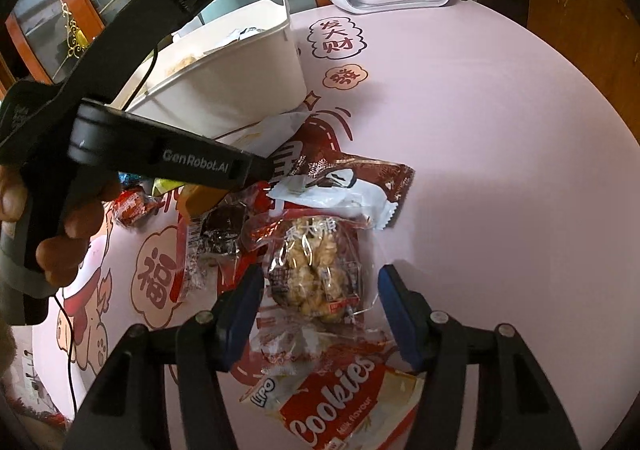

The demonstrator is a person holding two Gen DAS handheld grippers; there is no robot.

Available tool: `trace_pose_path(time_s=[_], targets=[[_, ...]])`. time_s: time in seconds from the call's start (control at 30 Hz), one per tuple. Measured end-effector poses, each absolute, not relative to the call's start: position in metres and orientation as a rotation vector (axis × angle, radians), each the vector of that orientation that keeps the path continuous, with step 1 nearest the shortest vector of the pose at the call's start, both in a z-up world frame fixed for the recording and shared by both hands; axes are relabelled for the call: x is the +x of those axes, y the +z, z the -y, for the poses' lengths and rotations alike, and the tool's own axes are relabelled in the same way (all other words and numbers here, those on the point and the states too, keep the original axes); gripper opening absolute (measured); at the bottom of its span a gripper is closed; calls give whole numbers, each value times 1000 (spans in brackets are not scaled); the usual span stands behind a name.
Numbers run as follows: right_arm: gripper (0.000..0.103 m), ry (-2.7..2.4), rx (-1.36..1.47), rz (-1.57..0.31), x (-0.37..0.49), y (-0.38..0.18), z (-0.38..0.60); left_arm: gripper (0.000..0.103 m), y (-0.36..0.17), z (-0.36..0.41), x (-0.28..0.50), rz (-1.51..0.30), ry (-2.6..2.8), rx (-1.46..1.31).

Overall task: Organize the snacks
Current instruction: 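Carry the OATS bar and nut bag into the white tray and open both tools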

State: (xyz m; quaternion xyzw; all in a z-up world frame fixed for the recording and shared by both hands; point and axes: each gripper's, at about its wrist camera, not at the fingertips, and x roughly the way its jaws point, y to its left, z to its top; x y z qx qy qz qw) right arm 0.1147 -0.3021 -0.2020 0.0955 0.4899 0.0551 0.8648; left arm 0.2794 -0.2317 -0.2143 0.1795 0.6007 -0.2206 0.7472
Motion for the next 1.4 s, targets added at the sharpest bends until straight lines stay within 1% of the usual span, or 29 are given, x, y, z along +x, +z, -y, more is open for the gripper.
trace_pose_path(time_s=[0.17, 0.27, 0.53, 0.6, 0.8, 0.9, 1.07, 1.17, 1.27, 1.37, 1.4], targets=[[58, 101, 206, -1010, 111, -191, 300, 36, -204, 228, 263, -1301, -482, 396], [58, 104, 210, -981, 106, -176, 297, 36, -184, 222, 251, -1274, -491, 376], [58, 147, 247, -869, 100, -124, 282, 37, -108, 182, 207, -1151, -517, 377], [58, 166, 262, -833, 102, -107, 277, 37, -82, 164, 200, -1109, -502, 366], [58, 210, 281, -729, 123, -54, 259, 37, -15, 122, 203, -988, -430, 297], [58, 207, 292, -686, 139, -31, 254, 37, 8, 111, 206, -939, -395, 274], [59, 170, 311, -633, 177, 5, 243, 37, 31, 93, 229, -876, -314, 255], [59, 143, 323, -616, 197, 18, 238, 37, 43, 82, 245, -842, -261, 235], [52, 117, 295, -605, 219, 24, 227, 37, 47, 71, 261, -821, -216, 209], [52, 102, 261, -613, 238, 22, 216, 37, 41, 63, 274, -837, -179, 183], [48, 98, 241, -622, 247, 19, 210, 37, 37, 61, 279, -851, -172, 174]])
